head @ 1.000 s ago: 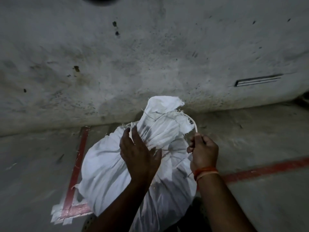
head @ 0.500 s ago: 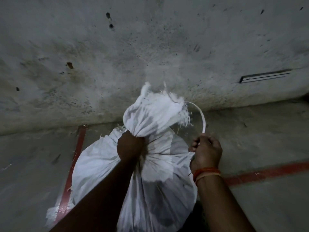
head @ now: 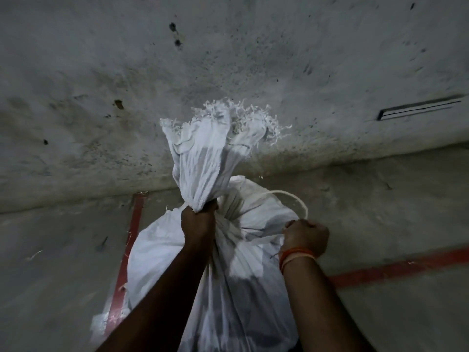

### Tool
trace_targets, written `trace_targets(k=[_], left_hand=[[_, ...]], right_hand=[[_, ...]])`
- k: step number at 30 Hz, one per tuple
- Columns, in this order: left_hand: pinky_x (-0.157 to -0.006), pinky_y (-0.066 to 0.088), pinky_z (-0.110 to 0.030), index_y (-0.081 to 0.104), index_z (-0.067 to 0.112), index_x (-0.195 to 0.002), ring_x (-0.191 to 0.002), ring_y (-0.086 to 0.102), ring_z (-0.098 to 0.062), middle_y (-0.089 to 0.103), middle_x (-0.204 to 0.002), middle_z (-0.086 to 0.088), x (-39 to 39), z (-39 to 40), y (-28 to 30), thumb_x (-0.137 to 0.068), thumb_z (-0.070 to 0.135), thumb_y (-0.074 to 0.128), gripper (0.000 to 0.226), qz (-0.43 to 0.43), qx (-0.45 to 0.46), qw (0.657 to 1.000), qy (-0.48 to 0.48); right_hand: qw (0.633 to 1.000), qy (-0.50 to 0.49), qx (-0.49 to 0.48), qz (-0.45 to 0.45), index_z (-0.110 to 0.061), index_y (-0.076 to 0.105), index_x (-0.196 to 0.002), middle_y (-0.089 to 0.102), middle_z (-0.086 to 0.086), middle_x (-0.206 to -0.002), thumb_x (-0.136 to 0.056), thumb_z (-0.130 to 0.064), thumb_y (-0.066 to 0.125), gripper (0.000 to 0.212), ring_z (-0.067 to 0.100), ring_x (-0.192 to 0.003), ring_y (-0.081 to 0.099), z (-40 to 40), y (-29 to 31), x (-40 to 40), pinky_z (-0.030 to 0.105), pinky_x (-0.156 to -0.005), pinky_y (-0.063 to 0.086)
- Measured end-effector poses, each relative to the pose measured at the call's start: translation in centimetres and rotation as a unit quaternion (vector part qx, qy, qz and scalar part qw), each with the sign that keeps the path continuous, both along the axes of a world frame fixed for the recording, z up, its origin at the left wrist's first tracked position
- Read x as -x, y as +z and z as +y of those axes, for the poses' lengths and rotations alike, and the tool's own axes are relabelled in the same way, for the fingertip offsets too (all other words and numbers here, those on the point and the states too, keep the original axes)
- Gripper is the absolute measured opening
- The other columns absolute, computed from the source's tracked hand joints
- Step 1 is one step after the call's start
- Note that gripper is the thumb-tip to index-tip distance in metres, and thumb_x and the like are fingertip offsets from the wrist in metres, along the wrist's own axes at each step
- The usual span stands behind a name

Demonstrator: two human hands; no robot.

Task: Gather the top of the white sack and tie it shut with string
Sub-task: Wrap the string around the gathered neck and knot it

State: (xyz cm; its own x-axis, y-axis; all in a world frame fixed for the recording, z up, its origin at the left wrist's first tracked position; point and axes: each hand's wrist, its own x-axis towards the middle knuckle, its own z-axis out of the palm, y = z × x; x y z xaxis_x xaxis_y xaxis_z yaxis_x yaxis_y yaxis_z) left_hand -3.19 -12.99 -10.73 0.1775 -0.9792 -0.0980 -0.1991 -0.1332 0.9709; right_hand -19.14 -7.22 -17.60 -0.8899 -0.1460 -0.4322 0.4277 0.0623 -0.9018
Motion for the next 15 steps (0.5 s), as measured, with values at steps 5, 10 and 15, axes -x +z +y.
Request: trace_targets(k=[5, 10, 15], left_hand=[[-0.063, 0.048, -0.018, 0.068, -0.006, -0.091, -0.076, 0.063, -0.013, 0.067, -0.080, -0.003, -0.9, 0.0, 0.0, -0.082, 0.001, 0.070, 0.011, 0.060, 0.042, 0.995, -0.064], [-0.067, 0.051, -0.013, 0.070, 0.010, -0.086, -0.075, 0.066, 0.002, 0.070, -0.084, 0.002, -1.4, -0.5, -0.2, -0.072, 0.020, 0.069, 0.017, 0.029, 0.057, 0.985, -0.163], [-0.086, 0.054, -0.038, 0.067, 0.004, -0.094, -0.093, 0.066, -0.026, 0.070, -0.092, -0.011, -1.6, -0.9, 0.1, -0.090, 0.004, 0.064, 0.005, -0.002, 0.035, 0.977, -0.209]], right_hand=[[0.986, 0.145, 0.078, 0.039, -0.010, 0.067, -0.079, 0.070, 0.015, -0.075, -0.083, 0.003, 0.065, 0.014, 0.030, -0.063, 0.067, -1.3, 1.9, -4.7, 0.035, -0.060, 0.058], [0.919, 0.363, 0.084, 0.133, -0.022, 0.074, -0.067, 0.073, 0.013, -0.073, -0.071, -0.002, 0.069, 0.021, 0.030, -0.069, 0.068, -2.2, 1.1, -6.5, 0.038, -0.065, 0.056], [0.845, 0.513, 0.058, 0.140, -0.023, 0.067, -0.053, 0.059, -0.008, -0.046, -0.066, -0.019, 0.059, 0.016, 0.011, -0.048, 0.053, -2.3, 3.2, -6.9, 0.030, -0.058, 0.042]])
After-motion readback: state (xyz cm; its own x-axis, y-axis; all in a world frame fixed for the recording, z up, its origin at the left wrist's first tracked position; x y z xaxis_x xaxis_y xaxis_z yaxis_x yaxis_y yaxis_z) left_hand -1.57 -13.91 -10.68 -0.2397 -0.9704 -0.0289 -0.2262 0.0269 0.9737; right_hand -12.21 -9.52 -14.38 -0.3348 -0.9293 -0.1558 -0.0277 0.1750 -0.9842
